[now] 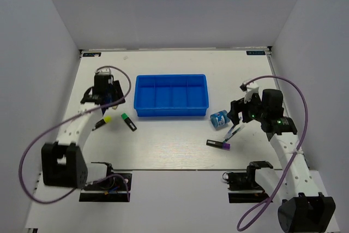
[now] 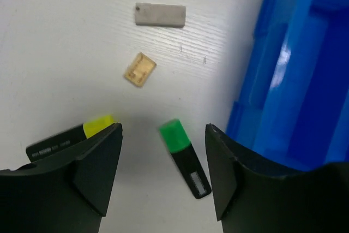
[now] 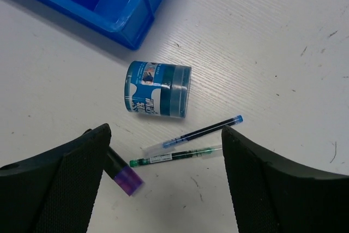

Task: Sort the stationery into containers
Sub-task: Grab a piece of stationery with the left arm

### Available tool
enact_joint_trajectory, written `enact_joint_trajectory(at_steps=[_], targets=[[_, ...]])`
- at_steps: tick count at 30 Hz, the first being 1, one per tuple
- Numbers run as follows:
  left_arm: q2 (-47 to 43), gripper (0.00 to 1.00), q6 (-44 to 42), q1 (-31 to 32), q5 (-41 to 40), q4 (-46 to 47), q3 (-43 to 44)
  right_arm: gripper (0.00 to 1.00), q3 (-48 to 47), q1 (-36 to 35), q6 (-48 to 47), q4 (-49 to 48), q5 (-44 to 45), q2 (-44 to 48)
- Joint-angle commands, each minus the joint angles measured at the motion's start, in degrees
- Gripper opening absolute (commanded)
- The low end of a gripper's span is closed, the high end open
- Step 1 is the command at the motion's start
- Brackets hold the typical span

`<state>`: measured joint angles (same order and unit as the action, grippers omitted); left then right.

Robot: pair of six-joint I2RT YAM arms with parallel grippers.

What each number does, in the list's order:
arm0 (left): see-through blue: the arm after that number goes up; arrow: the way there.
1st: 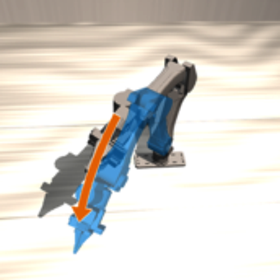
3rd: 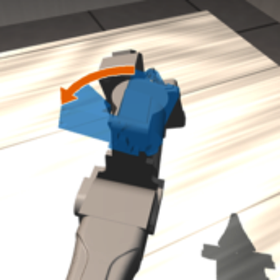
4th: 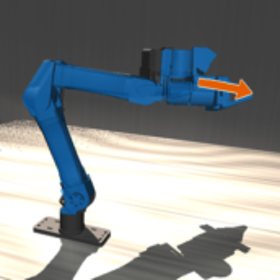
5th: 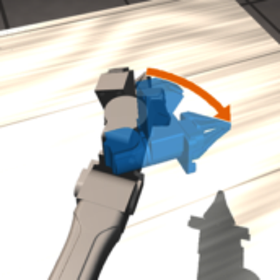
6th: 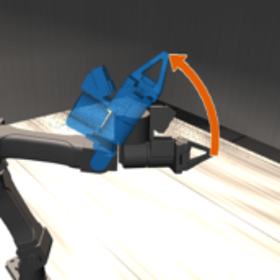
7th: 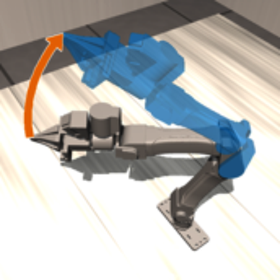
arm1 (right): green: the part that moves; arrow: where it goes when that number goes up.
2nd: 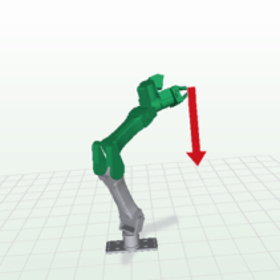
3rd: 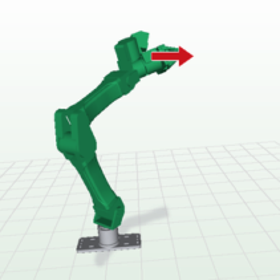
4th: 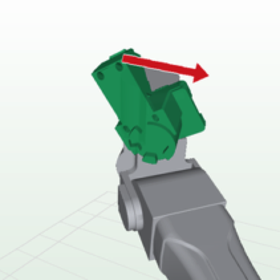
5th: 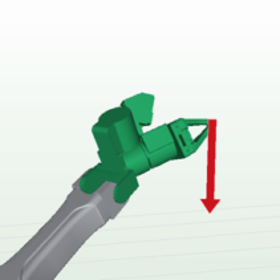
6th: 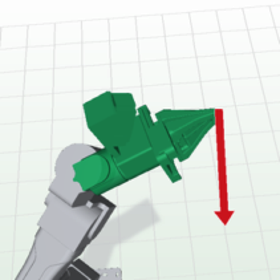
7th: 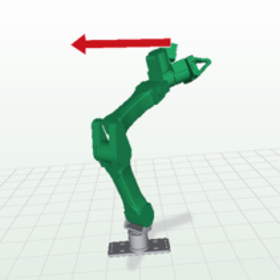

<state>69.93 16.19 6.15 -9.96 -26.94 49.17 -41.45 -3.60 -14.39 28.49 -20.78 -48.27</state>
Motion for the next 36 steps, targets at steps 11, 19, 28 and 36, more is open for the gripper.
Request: enact_joint_trajectory(at_steps=[11, 19, 28, 36], targets=[[35.95, 0.51, -18.61, -9.67, 24.89, -8.21, 31.86, 0.64, -0.65, -3.7, 0.33, -0.54, 2.67, -4.46], [42.57, 0.58, -29.35, -9.32, 27.44, -12.17, 39.16, 0.7, -0.91, -5.63, 0.07, -0.81, 5.83, -4.9], [44.94, 0.61, -34.64, -10.11, 27.54, -12.26, 38.64, 0.72, -1.26, -6.86, 0.15, -0.63, 7.5, -6.4], [47.13, 0.65, -36.66, -9.05, 22.97, -10.06, 39.77, 0.72, -1.26, -7.04, 0.07, -0.72, 7.68, -7.36]])
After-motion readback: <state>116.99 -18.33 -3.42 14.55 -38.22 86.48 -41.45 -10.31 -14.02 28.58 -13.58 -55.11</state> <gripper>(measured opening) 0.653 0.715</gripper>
